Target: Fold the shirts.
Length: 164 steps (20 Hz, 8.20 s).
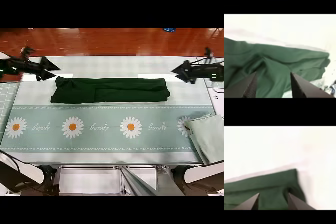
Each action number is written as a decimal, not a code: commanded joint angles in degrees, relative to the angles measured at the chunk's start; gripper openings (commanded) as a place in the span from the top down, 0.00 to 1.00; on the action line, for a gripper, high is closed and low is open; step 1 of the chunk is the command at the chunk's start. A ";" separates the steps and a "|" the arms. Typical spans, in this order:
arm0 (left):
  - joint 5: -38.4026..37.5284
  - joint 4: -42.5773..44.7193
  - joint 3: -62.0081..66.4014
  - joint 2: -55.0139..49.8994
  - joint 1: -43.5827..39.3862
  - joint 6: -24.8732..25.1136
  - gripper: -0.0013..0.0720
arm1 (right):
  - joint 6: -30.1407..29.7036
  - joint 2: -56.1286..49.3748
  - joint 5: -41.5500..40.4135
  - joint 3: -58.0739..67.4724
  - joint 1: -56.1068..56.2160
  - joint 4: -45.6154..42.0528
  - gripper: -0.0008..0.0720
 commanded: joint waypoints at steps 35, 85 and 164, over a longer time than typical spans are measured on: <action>33.03 13.68 -32.11 22.45 -45.94 -0.87 0.96 | 2.25 47.91 6.14 -28.68 11.32 -14.05 0.96; 32.17 13.86 -65.31 63.60 -22.49 -2.38 0.96 | 5.46 -3.65 8.50 13.05 42.53 7.58 0.42; 37.79 12.41 -63.89 55.71 -28.39 1.11 0.96 | 25.53 57.55 35.39 -32.11 -47.84 -61.35 0.42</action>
